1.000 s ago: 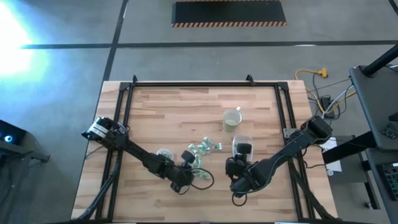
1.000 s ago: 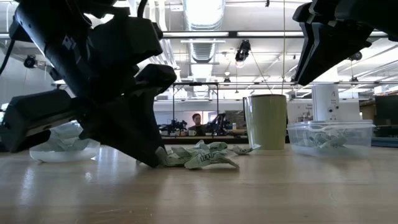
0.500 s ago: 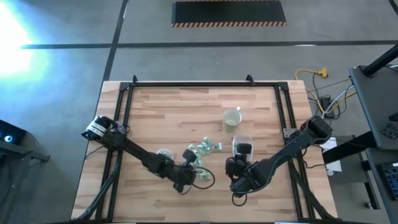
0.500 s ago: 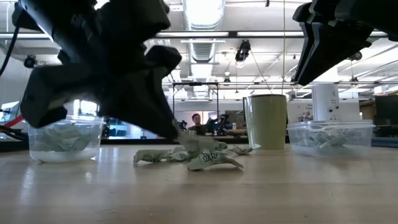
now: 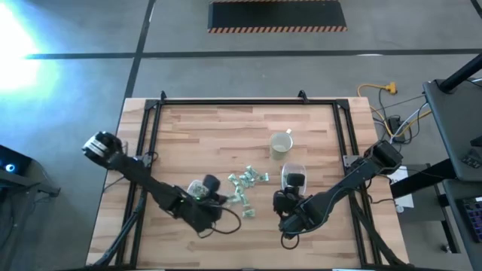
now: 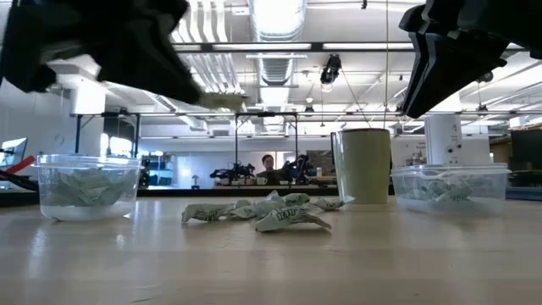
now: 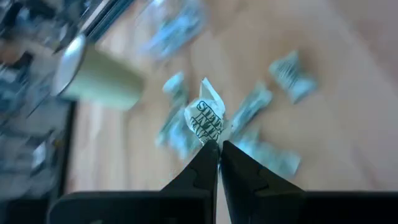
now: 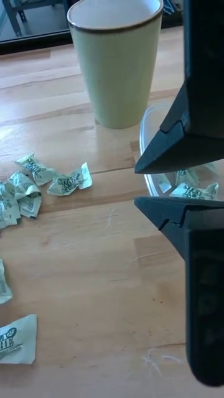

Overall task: Pick and place Stevia / Truvia into bins
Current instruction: Put the stevia packet into the left transparent container, then put the stevia packet into the right transparent container, then put the stevia packet into the left transparent container

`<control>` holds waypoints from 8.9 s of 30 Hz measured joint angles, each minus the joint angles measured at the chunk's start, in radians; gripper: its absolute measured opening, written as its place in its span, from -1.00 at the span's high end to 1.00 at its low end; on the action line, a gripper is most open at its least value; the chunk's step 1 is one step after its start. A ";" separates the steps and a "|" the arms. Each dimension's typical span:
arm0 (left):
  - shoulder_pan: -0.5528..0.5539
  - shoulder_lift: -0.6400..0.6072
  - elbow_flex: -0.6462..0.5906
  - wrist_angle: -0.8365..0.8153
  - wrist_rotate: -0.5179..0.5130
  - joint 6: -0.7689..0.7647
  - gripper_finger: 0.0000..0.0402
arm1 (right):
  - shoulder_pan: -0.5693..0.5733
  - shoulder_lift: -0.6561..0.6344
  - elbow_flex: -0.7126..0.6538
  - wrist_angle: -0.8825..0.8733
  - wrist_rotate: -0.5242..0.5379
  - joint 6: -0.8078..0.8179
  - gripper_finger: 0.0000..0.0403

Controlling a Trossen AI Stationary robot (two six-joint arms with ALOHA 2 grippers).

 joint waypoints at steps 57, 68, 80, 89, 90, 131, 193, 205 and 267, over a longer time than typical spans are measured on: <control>-0.046 -0.146 -0.098 -0.561 0.253 -0.753 1.00 | 0.000 0.000 0.000 0.024 0.002 0.000 0.72; -0.045 -0.146 -0.098 -0.560 0.247 -0.755 0.58 | 0.000 0.000 0.000 0.029 0.002 0.000 0.72; -0.052 -0.179 -0.018 -0.591 0.260 -0.761 0.50 | 0.000 0.000 -0.045 0.463 -0.108 -0.319 0.72; -0.107 -0.220 -0.003 -0.589 0.213 -0.761 0.50 | -0.034 0.009 -0.130 0.773 -0.218 -0.478 0.65; -0.112 -0.222 -0.003 -0.589 0.206 -0.761 0.50 | -0.043 0.015 -0.142 0.792 -0.237 -0.475 0.62; -0.125 -0.225 0.006 -0.579 0.178 -0.757 0.50 | -0.192 0.201 -0.158 0.919 -0.492 -0.549 0.81; -0.122 -0.225 -0.084 -0.345 0.146 -0.622 0.50 | -0.042 -0.068 -0.222 -0.059 -0.051 0.239 0.45; -0.097 -0.223 -0.163 0.169 0.145 -0.122 0.50 | -0.021 -0.068 -0.089 -0.056 -0.027 0.171 0.49; 0.123 0.200 -0.058 0.218 0.318 -0.054 0.50 | 0.033 -0.068 -0.079 0.019 0.010 0.113 0.67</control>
